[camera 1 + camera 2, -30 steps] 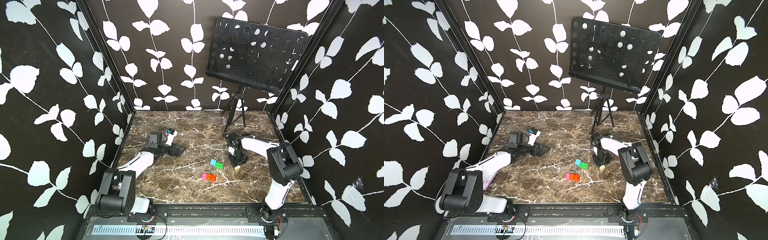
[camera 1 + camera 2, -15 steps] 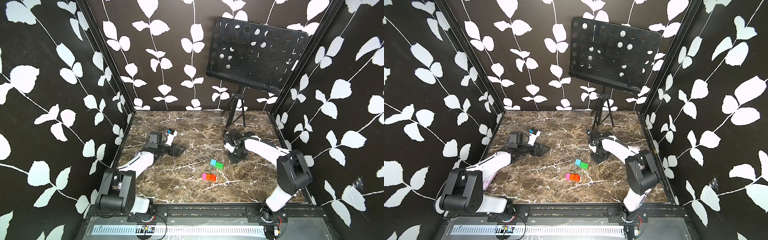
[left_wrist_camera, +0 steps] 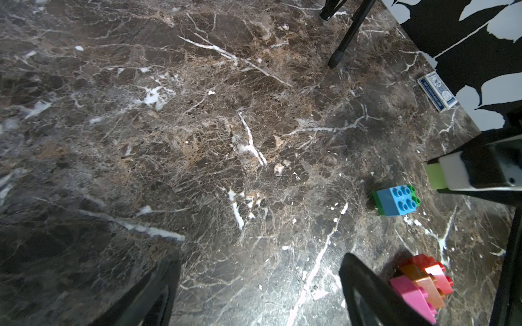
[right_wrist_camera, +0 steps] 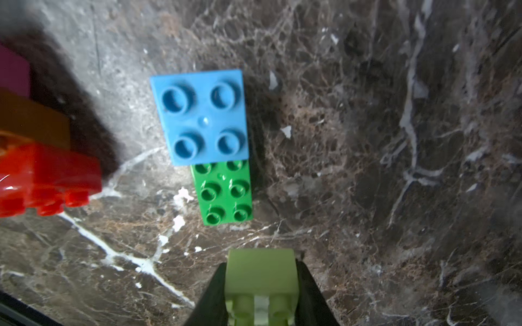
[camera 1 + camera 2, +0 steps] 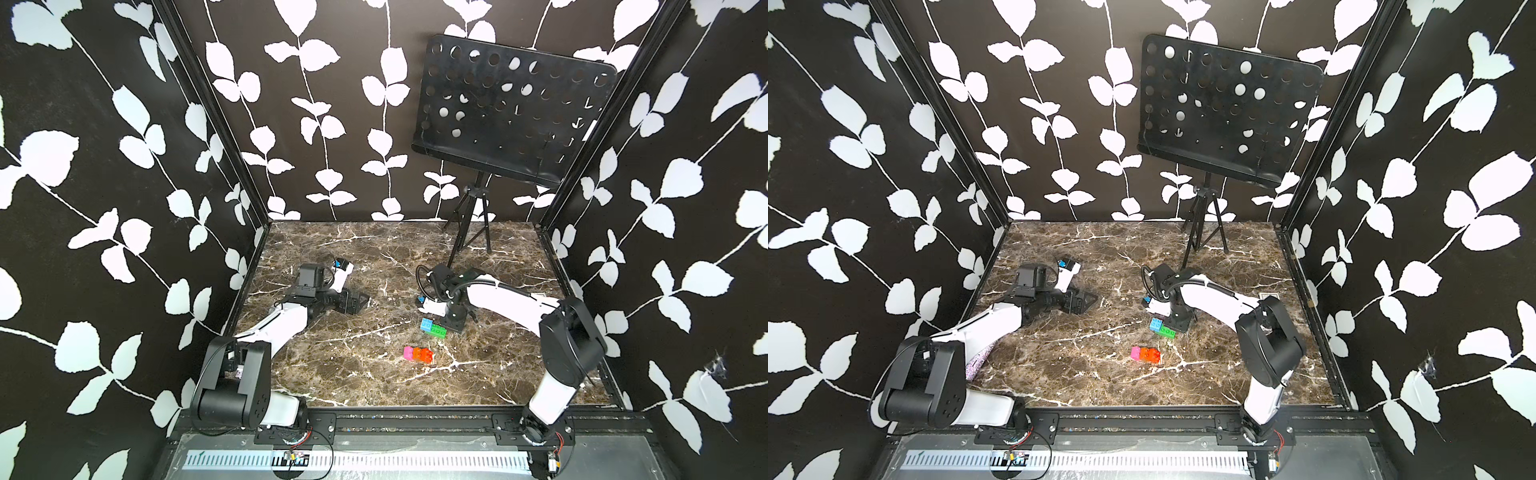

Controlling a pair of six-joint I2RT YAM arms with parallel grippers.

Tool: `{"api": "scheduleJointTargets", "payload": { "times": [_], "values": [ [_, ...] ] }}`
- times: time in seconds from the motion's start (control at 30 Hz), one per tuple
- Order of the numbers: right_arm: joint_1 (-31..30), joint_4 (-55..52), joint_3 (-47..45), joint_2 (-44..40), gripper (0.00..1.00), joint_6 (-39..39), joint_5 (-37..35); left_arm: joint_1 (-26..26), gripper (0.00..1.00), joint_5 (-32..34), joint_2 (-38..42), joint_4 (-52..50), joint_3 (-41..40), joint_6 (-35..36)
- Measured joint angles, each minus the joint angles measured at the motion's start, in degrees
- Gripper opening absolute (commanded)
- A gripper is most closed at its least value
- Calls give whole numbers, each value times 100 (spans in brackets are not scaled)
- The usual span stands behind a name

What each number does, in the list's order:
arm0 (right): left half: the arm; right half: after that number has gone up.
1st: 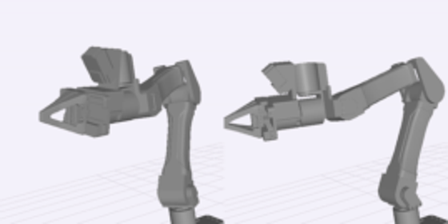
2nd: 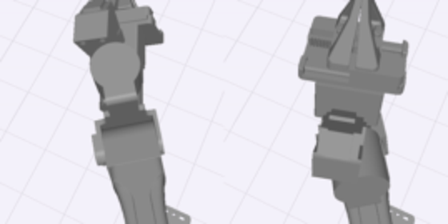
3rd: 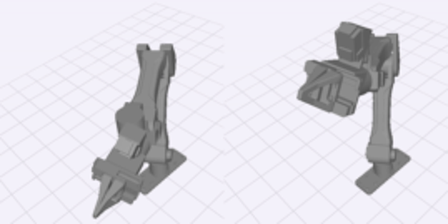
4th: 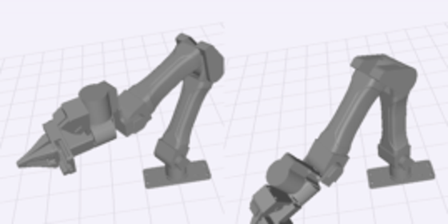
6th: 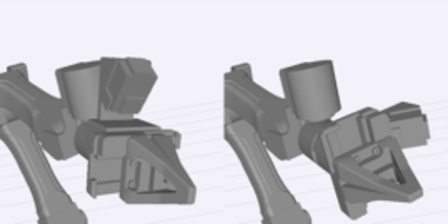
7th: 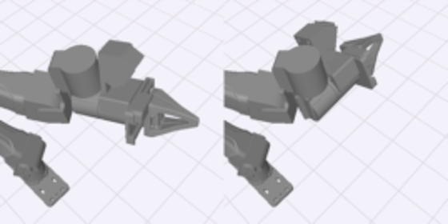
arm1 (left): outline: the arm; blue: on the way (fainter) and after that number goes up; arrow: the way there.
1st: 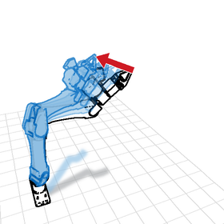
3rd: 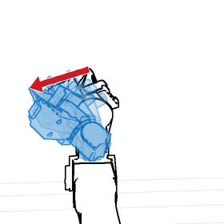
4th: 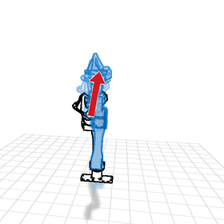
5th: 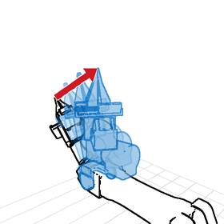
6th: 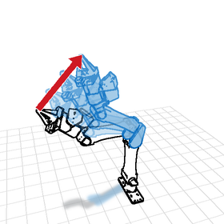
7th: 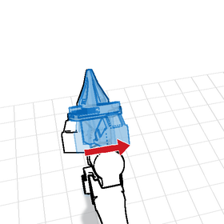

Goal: Assemble the letter y with lego
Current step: Pick up the lego brick from the center of the board, then assemble the lego brick with the lego brick.

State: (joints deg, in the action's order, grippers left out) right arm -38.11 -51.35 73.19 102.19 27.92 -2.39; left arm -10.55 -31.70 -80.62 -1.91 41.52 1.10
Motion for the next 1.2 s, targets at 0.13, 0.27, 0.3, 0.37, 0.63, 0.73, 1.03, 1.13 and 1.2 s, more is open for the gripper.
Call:
{"api": "scheduleJointTargets", "payload": {
  "times": [0.13,0.27,0.3,0.37,0.63,0.73,1.03,1.13,1.2],
  "values": [
    [-7,-7,59,214,25,55,31,28,90,48,0,-13,0,0],
    [-22,-28,66,321,25,57,144,37,90,70,0,-15,0,0],
    [-24,-57,96,343,25,57,186,37,90,72,0,-15,0,0],
    [-33,-57,151,352,25,50,254,46,90,72,0,-17,2,0],
    [-81,-63,192,376,25,-50,457,46,90,70,0,-37,2,0],
    [-94,-151,219,463,25,-70,459,46,90,70,0,-37,0,0],
    [-127,-330,304,588,25,-175,280,46,90,70,0,-39,2,0],
    [-149,-393,376,658,24,-208,197,46,91,70,2,-39,2,0],
    [-179,-470,448,730,24,-229,107,46,90,70,0,-39,2,0]
  ]
}}
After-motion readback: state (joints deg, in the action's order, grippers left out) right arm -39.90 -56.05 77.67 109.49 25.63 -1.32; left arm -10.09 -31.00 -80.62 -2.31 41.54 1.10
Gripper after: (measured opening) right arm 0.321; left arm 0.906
